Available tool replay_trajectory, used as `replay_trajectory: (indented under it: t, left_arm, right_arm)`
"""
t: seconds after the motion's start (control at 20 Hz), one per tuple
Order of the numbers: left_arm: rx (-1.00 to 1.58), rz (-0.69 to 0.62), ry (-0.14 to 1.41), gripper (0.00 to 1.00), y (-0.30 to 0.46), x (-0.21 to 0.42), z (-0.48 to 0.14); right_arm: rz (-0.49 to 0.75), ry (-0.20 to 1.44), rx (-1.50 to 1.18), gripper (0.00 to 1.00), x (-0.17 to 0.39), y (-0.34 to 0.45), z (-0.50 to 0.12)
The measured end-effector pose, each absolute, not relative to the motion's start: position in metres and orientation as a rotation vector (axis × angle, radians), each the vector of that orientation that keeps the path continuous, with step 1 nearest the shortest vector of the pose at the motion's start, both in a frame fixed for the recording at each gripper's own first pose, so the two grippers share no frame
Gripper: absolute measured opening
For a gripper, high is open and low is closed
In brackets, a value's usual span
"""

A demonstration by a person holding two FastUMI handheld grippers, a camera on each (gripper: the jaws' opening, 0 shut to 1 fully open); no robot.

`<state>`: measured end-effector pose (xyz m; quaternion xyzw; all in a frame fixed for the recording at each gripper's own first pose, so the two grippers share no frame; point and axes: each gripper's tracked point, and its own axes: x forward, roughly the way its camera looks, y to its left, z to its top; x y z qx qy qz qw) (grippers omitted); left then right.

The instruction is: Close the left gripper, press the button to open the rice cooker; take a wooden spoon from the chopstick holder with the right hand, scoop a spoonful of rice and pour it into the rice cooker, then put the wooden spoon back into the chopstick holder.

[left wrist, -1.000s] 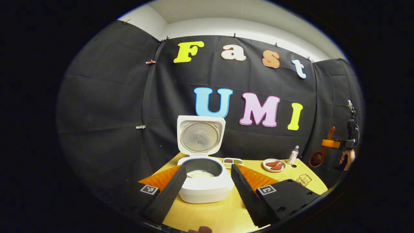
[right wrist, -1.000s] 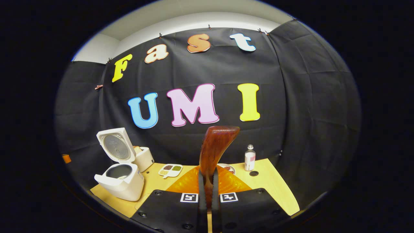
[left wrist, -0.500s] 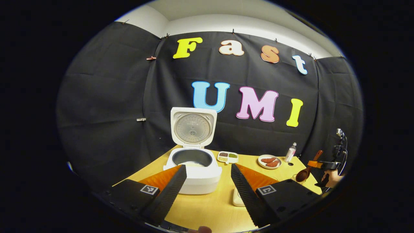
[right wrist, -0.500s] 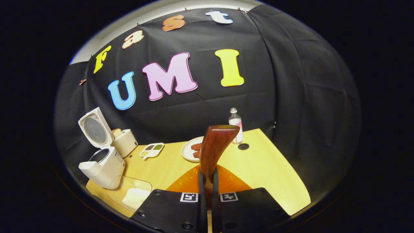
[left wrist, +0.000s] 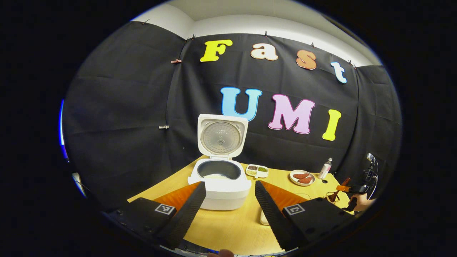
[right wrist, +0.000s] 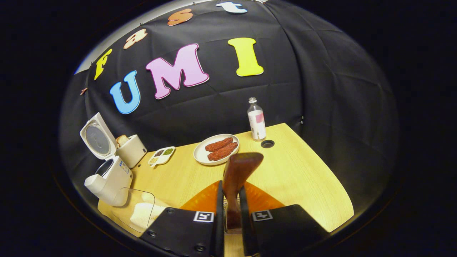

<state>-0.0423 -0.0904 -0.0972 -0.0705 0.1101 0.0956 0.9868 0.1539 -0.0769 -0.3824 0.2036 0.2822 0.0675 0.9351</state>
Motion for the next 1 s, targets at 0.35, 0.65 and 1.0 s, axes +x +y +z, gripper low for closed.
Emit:
replay_trajectory:
  t: [0.35, 0.65, 1.0]
  left_arm:
    - [-0.12, 0.173, 0.168, 0.95, -0.066, -0.026, -0.067]
    - [-0.107, 0.113, 0.088, 0.95, -0.047, 0.009, -0.027]
    - [-0.074, 0.032, -0.062, 0.95, -0.023, 0.096, 0.032]
  right_arm:
    - [0.057, 0.573, 0.332, 0.83, 0.123, -0.109, -0.345]
    - [0.058, 0.468, 0.277, 0.99, 0.08, -0.102, -0.259]
    - [0.125, 0.311, 0.264, 0.98, 0.042, -0.055, -0.149]
